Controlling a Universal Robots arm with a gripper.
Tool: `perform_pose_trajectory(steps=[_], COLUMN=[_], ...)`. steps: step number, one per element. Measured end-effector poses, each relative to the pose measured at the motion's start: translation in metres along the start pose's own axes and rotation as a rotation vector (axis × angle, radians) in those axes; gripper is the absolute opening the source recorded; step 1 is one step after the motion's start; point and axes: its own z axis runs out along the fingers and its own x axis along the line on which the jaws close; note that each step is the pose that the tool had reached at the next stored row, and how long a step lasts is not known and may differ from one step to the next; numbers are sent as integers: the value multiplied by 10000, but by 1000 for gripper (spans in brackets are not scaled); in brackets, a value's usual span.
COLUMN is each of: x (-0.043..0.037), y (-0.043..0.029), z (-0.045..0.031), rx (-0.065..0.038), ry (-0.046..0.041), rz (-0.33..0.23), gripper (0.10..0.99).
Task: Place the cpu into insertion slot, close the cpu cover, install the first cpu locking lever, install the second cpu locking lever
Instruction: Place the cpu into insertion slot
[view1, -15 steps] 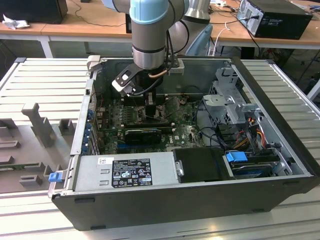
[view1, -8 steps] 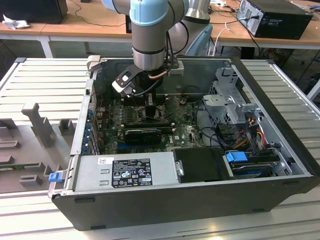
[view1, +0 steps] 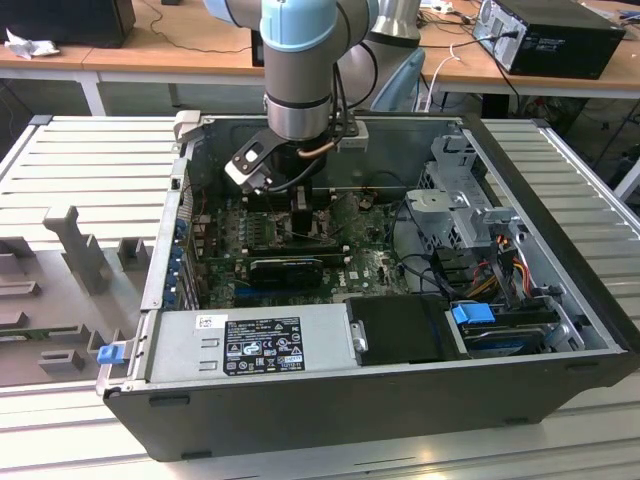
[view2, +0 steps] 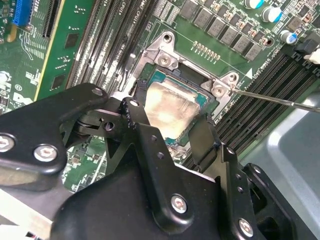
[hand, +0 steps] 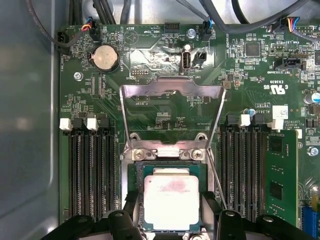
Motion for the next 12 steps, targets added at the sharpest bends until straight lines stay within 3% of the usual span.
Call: perform_pose_trajectory(steps=[12], x=[19], y=[22], z=[0], rx=[2], ry=[6], rz=[1], gripper=[604])
